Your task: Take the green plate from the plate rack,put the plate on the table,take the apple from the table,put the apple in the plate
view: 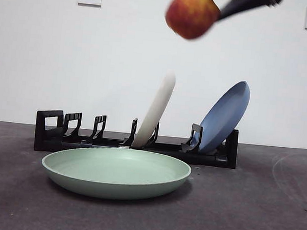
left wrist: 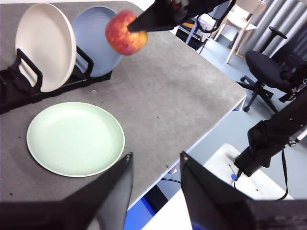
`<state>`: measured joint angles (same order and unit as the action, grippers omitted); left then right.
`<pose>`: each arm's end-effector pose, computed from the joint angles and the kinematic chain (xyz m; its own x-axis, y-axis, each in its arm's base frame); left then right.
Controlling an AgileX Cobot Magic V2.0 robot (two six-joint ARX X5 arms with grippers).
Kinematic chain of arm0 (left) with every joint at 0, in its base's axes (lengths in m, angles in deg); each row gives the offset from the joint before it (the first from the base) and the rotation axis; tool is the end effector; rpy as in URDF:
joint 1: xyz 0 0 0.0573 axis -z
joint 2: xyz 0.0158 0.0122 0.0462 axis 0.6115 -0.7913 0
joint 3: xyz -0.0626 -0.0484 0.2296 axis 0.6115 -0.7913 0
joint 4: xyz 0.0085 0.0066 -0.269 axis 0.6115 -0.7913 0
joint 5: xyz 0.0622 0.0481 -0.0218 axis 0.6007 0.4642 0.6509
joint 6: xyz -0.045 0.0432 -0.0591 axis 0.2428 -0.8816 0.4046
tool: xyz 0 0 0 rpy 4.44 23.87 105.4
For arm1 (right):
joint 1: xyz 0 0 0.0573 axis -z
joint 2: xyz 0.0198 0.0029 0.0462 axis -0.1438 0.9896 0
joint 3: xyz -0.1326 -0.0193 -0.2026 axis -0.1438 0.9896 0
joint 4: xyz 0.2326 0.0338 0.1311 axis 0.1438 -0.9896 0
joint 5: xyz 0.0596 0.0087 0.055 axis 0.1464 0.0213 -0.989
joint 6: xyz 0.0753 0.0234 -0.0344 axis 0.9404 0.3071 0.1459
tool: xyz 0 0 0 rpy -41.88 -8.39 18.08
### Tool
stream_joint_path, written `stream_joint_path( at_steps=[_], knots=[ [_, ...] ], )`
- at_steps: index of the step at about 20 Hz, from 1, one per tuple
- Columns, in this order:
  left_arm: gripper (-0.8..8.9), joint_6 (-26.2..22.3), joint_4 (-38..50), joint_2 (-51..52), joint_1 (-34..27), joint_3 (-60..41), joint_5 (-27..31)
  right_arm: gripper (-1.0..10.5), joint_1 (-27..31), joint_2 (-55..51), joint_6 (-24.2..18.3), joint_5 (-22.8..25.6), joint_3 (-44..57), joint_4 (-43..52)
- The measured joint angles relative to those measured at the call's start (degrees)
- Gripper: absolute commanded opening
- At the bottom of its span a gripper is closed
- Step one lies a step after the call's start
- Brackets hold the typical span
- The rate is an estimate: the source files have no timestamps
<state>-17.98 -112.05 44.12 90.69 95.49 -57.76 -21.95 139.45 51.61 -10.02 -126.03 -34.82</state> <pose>0.0602 -0.0798 0.3728 0.5592 -0.7410 -0.3719 0.6545 0.6699 -0.3506 0.2935 0.1995 0.3303 0.4557 0.6560 -0.6017 -0.5778 0.7321 0.3607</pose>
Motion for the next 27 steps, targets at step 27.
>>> stream_joint_path(
  at_steps=[27],
  knots=[
    [1.62, -0.02, -0.04, 0.00, 0.00, 0.00, 2.84, -0.2, -12.90, 28.85, -0.50, 13.31, -0.24, 1.46]
  ],
)
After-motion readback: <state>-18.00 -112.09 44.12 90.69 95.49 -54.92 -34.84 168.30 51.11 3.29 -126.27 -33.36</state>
